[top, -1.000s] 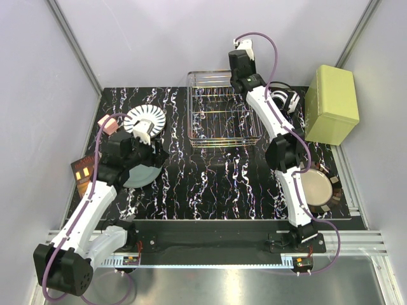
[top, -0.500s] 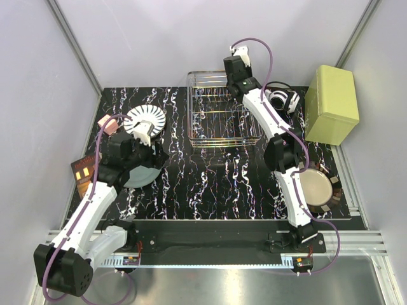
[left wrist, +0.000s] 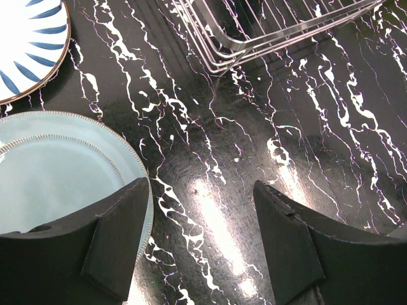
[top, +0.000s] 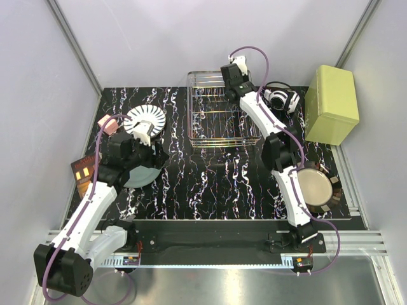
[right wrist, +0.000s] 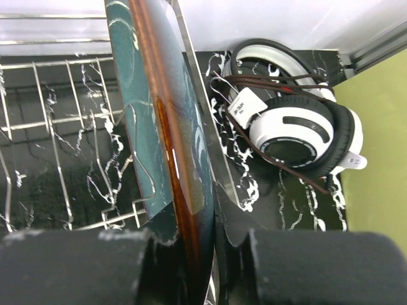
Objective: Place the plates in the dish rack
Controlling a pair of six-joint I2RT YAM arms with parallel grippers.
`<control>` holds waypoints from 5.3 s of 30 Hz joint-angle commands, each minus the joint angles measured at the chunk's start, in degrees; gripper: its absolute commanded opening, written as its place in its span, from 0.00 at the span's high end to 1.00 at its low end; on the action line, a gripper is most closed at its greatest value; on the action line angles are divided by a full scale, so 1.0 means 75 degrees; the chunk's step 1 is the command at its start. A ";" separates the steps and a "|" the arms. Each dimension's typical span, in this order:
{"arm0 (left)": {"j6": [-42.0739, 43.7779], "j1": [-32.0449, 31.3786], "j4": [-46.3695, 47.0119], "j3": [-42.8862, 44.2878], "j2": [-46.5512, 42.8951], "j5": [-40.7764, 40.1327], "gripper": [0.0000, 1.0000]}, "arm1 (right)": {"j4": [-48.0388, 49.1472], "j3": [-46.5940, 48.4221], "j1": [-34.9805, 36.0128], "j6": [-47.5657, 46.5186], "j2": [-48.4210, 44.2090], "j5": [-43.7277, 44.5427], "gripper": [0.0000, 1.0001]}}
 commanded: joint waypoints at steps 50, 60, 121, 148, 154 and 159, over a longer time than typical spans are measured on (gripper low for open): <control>0.2629 0.5122 -0.2643 0.3780 0.5694 0.1514 0.05 | 0.1990 -0.8835 0.0435 0.3159 -0.5824 -1.1344 0.00; 0.2782 0.5240 -0.2317 0.4519 0.7359 0.1268 0.14 | 0.3154 -1.0254 0.0669 0.3768 -0.6340 -1.1309 0.00; 0.5032 0.0787 -0.5702 0.3640 0.7946 0.3401 0.69 | 0.8968 -1.4261 0.1841 0.7533 -0.5541 -0.9212 0.29; 0.4996 0.2144 -0.6776 0.4096 0.5204 0.2945 0.38 | 0.2561 -1.0492 0.1689 0.2591 -0.8519 -1.0675 1.00; 0.4752 0.2778 -0.6829 0.4601 0.4501 0.2768 0.39 | 0.0894 -0.7786 0.1514 0.1673 -0.8369 -1.0244 1.00; 0.3837 0.2744 -0.5866 0.4390 0.4102 0.2404 0.46 | 0.1092 -0.5491 0.1174 0.1531 -0.7328 -0.8045 1.00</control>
